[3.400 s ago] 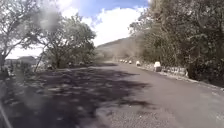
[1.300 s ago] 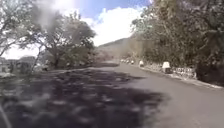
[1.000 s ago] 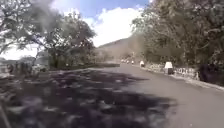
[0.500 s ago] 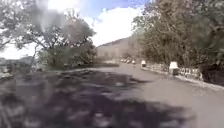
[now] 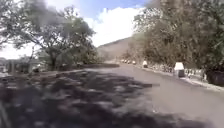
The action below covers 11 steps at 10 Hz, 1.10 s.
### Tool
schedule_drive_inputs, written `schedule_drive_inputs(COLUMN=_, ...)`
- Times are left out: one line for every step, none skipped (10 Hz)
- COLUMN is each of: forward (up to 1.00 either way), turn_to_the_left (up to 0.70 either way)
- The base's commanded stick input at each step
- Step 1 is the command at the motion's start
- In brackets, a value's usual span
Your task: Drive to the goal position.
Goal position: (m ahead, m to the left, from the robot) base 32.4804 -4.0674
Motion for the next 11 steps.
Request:
schedule_drive_inputs(forward=0.70, turn_to_the_left=0.00)
schedule_drive_inputs(forward=0.70, turn_to_the_left=0.00)
schedule_drive_inputs(forward=0.70, turn_to_the_left=0.00)
schedule_drive_inputs(forward=0.70, turn_to_the_left=0.00)
schedule_drive_inputs(forward=0.70, turn_to_the_left=0.00)
schedule_drive_inputs(forward=0.70, turn_to_the_left=0.00)
schedule_drive_inputs(forward=0.70, turn_to_the_left=0.00)
schedule_drive_inputs(forward=0.70, turn_to_the_left=0.00)
schedule_drive_inputs(forward=0.70, turn_to_the_left=0.00)
schedule_drive_inputs(forward=0.70, turn_to_the_left=0.00)
schedule_drive_inputs(forward=0.70, turn_to_the_left=0.00)
